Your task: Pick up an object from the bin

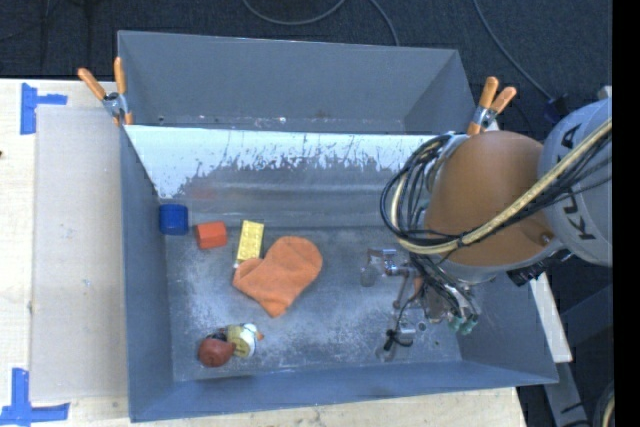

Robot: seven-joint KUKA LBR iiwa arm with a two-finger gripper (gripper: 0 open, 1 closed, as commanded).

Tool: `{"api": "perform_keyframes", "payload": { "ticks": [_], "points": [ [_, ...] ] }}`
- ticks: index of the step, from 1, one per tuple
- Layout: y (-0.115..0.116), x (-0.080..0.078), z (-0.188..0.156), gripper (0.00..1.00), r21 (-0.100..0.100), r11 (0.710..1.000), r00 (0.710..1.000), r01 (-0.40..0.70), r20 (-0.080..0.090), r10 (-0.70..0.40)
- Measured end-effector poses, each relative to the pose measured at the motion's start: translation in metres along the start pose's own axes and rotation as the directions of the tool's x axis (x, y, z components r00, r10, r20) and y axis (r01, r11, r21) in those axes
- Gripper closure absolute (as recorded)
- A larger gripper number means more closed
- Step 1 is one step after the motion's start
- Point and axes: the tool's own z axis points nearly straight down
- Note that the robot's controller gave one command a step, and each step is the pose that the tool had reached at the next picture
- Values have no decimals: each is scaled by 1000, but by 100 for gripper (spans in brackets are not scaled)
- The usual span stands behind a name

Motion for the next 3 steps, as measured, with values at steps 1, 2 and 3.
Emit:
{"api": "perform_keyframes", "payload": {
  "ticks": [1,2,3],
  "points": [
    [0,-2,-4,0,0,1000,1000,-1,8,1],
    [56,-13,44,0,-1,995,995,-96,7,96],
    [99,-27,52,0,1,999,999,38,5,-38]
  ]
}}
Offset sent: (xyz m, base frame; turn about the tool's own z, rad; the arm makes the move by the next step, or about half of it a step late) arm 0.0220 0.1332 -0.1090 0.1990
